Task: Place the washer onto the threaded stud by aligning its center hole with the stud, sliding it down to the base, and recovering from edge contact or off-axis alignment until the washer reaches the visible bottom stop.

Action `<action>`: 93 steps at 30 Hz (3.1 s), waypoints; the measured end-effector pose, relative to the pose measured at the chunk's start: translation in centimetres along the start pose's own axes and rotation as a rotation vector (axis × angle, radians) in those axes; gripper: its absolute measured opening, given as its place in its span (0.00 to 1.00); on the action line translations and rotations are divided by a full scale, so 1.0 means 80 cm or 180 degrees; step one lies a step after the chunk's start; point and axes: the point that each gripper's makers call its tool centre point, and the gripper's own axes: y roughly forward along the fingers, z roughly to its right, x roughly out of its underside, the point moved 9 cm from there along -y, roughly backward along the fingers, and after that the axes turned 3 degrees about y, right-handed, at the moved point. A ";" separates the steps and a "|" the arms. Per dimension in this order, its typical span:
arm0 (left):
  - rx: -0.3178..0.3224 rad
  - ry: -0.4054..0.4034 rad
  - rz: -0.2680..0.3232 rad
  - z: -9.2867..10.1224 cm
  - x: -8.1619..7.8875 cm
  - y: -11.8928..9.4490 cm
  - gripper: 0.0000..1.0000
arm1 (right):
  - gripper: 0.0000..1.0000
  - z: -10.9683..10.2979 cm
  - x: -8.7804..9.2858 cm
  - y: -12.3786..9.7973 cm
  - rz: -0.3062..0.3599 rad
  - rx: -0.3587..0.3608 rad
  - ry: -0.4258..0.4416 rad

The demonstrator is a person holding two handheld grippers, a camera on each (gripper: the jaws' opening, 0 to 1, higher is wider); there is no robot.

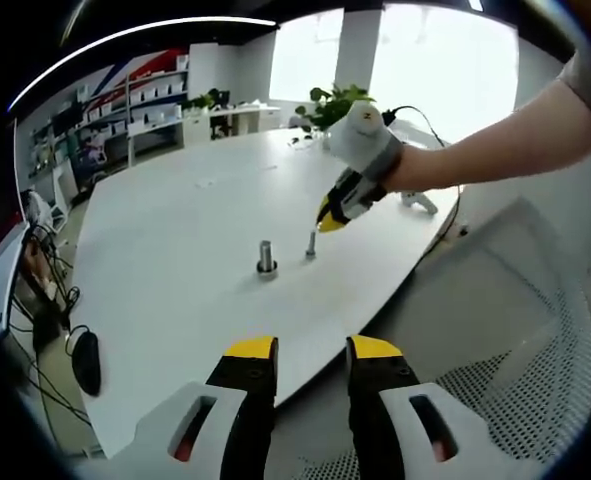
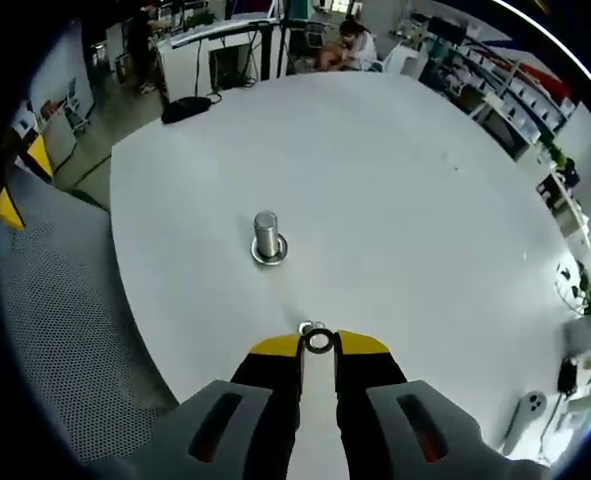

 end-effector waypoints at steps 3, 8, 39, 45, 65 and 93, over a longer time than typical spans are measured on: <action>-0.0002 -0.0001 -0.0001 0.000 0.000 0.000 0.25 | 0.13 0.003 -0.003 0.004 -0.0010 -0.0008 -0.0004; -0.0001 -0.0001 -0.0002 0.000 0.000 0.000 0.25 | 0.13 0.005 -0.007 0.012 -0.0102 -0.0045 -0.0047; 0.0015 -0.0005 -0.0054 0.000 0.001 0.002 0.25 | 0.03 0.004 0.027 0.021 -0.0259 -0.0154 0.0072; 0.0013 -0.0004 -0.0047 0.000 0.001 0.002 0.25 | 0.04 0.009 0.032 0.020 -0.0237 -0.0143 0.0242; 0.0011 0.0002 -0.0027 0.000 0.001 0.001 0.25 | 0.09 -0.047 0.001 0.036 -0.0244 -0.0388 -0.0267; -0.0021 -0.0010 0.0033 -0.001 0.000 -0.001 0.25 | 0.15 -0.105 -0.031 0.068 -0.0461 -0.0894 -0.3056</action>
